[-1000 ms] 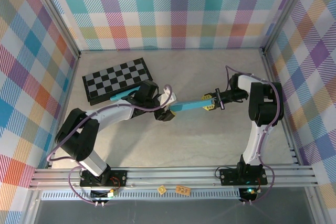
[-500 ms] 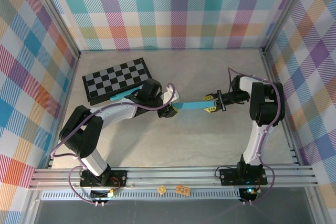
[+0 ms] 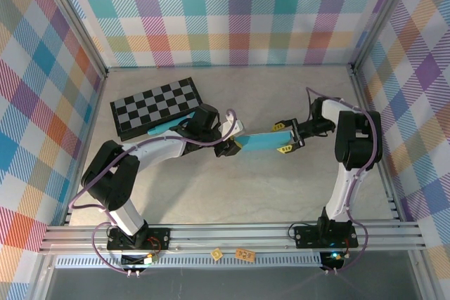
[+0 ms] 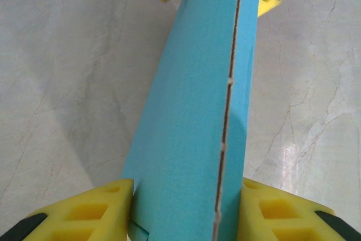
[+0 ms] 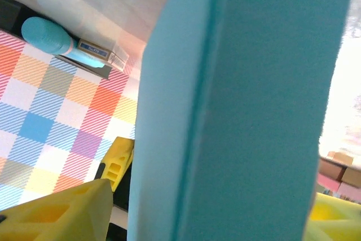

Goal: Fold the paper box

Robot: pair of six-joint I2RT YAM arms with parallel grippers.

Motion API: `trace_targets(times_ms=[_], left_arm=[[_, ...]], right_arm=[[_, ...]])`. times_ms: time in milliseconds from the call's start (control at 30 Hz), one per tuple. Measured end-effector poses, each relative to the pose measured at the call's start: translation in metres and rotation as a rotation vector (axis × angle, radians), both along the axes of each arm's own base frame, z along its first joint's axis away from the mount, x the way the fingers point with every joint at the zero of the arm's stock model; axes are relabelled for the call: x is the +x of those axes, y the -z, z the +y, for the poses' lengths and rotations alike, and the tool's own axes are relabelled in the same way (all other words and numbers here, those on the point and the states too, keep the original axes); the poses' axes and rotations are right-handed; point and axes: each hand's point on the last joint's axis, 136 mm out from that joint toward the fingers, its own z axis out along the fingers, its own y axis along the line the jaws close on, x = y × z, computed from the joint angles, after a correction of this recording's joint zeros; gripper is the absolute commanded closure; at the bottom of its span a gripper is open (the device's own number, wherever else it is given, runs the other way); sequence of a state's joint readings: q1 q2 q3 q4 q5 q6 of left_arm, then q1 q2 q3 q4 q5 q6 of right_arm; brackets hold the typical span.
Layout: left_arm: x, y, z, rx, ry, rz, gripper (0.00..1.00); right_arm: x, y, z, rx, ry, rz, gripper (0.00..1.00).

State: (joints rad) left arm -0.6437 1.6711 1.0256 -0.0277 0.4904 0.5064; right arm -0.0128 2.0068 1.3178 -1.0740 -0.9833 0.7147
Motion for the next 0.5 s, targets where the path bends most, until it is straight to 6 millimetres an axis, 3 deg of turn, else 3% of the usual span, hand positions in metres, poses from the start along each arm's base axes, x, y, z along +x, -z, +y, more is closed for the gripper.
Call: trace_targets(times_ms=[233,367,500], left_arm=[[-0.009,-0.004,0.007,0.008,-0.008,0.052,0.6],[-0.01,-0.005,0.016,0.016,-0.023,0.077,0.6],[-0.01,-0.005,0.025,0.021,-0.035,0.102,0.61]], right_arm=[[0.019,-0.048,-0.013,-0.103,-0.005,-0.213,0.22],[0.012,-0.065,-0.019,-0.16,-0.02,-0.283,0.22],[0.002,-0.069,-0.023,-0.194,-0.036,-0.308,0.22]])
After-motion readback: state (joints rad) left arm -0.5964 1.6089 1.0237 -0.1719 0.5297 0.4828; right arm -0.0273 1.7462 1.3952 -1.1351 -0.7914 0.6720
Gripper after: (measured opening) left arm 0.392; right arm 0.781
